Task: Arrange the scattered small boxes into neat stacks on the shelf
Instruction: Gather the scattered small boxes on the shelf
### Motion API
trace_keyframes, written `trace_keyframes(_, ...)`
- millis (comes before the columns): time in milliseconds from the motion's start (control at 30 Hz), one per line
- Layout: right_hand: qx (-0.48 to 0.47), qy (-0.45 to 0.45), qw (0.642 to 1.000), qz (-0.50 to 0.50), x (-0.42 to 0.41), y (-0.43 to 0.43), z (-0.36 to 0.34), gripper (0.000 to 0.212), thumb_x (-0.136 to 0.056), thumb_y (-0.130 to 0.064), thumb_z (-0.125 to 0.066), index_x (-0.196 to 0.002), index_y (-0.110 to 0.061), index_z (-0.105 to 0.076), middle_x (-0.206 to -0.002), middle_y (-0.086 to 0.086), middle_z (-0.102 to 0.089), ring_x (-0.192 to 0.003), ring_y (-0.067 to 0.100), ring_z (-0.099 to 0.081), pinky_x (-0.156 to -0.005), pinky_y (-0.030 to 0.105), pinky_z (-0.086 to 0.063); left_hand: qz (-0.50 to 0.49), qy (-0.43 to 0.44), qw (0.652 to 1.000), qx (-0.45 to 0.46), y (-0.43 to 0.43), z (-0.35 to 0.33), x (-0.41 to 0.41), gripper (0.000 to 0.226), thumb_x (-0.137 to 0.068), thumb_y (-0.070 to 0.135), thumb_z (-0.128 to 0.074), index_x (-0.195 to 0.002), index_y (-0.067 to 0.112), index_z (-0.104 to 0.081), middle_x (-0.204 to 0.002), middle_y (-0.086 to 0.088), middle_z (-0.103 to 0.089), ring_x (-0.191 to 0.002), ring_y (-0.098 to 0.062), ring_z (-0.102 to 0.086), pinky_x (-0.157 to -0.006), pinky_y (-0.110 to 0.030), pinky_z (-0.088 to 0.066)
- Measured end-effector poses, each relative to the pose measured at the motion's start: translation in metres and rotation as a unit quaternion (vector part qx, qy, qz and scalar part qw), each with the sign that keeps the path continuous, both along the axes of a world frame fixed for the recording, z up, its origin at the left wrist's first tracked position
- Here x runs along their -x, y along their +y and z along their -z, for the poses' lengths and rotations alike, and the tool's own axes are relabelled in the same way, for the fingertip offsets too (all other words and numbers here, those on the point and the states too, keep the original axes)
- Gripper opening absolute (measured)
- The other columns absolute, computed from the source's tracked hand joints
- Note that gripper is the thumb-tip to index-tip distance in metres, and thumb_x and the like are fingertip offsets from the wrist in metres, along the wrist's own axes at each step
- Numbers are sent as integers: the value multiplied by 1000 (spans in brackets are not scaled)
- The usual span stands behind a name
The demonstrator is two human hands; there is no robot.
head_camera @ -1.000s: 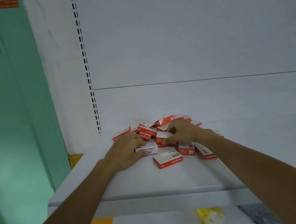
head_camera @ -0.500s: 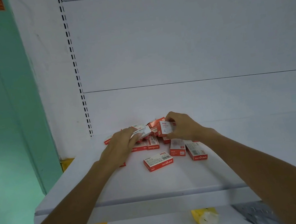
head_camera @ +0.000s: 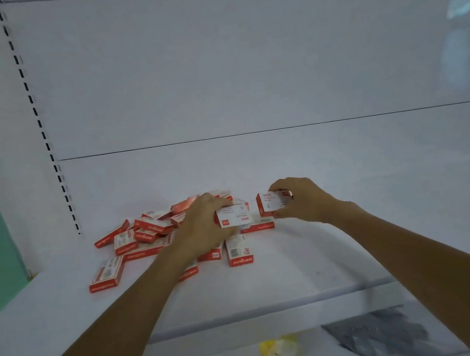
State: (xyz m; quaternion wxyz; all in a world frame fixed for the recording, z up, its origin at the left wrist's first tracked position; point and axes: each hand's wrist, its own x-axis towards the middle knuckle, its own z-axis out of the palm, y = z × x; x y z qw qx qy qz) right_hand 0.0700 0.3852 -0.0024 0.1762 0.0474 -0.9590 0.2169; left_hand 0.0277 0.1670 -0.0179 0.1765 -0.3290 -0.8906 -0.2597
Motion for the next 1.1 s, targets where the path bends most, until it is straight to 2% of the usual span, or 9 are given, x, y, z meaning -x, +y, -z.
trace_keyframes(100,-6,-3,1000,20,-12,58,1,52,-75,-29,-75,-122,-18,-55,-121,1,-59,-97,13,-48,-76,19,-39,20,-3,1000,-23,53,0,-7,55,-72,37,-76,-120,18,-58,-108,4,-53,-101,-11,-48,-83,-21,-37)
trace_keyframes(233,-4,3,999,32,-33,143,-2,52,-76,-26,-74,-123,-17,-53,-121,2,-58,-97,13,-49,-79,21,-39,29,16,999,-20,138,3,-16,51,-77,39,-70,-122,20,-56,-116,2,-55,-105,-16,-45,-81,-21,-33)
trace_keyframes(333,2,-5,999,45,-51,210,-7,58,-76,-24,-74,-127,-18,-47,-121,4,-55,-97,15,-47,-76,21,-38,24,-3,999,-25,206,6,-22,55,-80,39,-68,-128,18,-51,-120,-4,-53,-112,-22,-44,-91,-26,-36)
trace_keyframes(400,2,4,998,61,-62,254,-10,53,-76,-24,-75,-122,-15,-50,-119,5,-56,-96,15,-49,-72,19,-39,27,-12,999,-35,248,5,-29,57,-80,38,-67,-130,17,-49,-120,-6,-52,-115,-24,-43,-95,-26,-35)
trace_keyframes(500,28,12,996,80,-77,307,-13,44,-75,-23,-76,-112,-12,-55,-113,6,-60,-92,15,-52,-63,14,-39,43,-35,997,-62,296,3,-40,50,-80,30,-69,-125,15,-54,-112,-4,-52,-107,-19,-45,-85,-19,-35)
trace_keyframes(567,29,8,995,91,-81,336,-12,43,-74,-23,-76,-110,-12,-55,-111,6,-61,-91,16,-52,-63,15,-39,56,-41,996,-52,319,0,-45,47,-77,29,-72,-120,17,-57,-108,-2,-53,-103,-16,-47,-79,-18,-34)
trace_keyframes(700,27,12,994,107,-81,376,-7,44,-75,-24,-76,-112,-13,-55,-112,6,-60,-92,16,-52,-63,13,-38,73,-51,995,-47,354,-2,-40,48,-74,31,-74,-118,19,-58,-110,-3,-56,-103,-17,-51,-82,-21,-40)
trace_keyframes(867,-9,-16,991,130,-76,417,-7,50,-74,-23,-76,-118,-14,-53,-118,8,-55,-95,14,-45,-76,21,-35,73,-65,994,-45,403,-10,-34,63,-73,29,-76,-128,10,-50,-118,-8,-55,-107,-19,-52,-84,-20,-39)
trace_keyframes(1100,-1,9,988,156,-70,496,-1,53,-73,-23,-78,-120,-14,-55,-124,9,-49,-110,22,-48,-81,19,-31,77,-67,994,-41,480,-5,-29,50,-75,27,-75,-119,12,-58,-115,-8,-58,-101,-16,-54,-79,-18,-40)
